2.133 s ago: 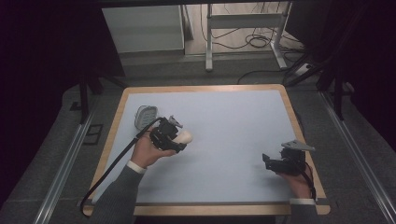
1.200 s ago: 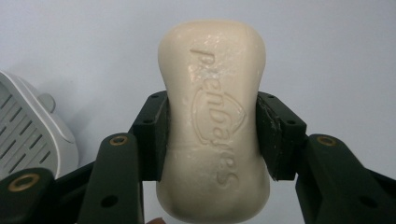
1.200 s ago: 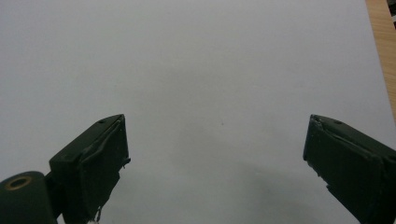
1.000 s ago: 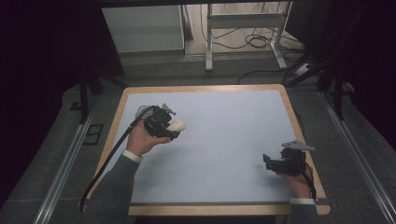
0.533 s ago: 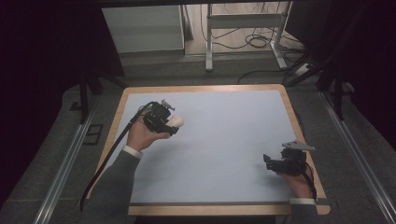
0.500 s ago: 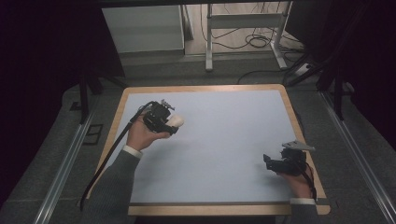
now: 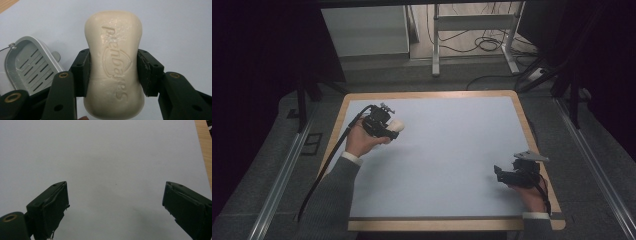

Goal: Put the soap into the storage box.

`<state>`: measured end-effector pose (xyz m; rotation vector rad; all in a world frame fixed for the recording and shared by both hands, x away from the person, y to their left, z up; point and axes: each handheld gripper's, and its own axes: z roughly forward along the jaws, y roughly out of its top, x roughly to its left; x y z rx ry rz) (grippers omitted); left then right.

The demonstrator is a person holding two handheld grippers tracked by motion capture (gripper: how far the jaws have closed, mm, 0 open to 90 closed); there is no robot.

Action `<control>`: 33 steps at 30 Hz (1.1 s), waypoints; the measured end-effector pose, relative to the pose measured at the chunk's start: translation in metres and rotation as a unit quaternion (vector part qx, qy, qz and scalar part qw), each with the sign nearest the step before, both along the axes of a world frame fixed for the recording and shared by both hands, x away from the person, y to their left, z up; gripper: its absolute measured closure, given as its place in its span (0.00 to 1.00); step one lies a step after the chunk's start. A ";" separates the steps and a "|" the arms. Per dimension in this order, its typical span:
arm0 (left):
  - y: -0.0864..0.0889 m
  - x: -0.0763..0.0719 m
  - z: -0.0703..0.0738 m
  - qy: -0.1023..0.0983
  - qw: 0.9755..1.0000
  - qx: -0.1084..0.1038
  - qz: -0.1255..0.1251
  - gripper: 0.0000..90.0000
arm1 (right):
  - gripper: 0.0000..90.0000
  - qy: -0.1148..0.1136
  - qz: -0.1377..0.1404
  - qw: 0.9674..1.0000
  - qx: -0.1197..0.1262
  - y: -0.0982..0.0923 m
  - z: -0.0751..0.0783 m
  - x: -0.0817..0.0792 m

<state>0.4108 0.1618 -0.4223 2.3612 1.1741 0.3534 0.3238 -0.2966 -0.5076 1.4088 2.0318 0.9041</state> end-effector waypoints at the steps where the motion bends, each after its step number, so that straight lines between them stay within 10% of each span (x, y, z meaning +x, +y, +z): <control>1: 0.001 0.001 0.000 0.002 1.000 -0.001 0.002 0.55 | 0.07 0.000 0.000 1.000 0.001 0.000 0.000 0.000; 33: 0.034 0.026 -0.010 0.014 0.998 0.003 0.067 0.55 | 0.07 0.000 -0.003 1.000 0.001 -0.002 0.000 0.000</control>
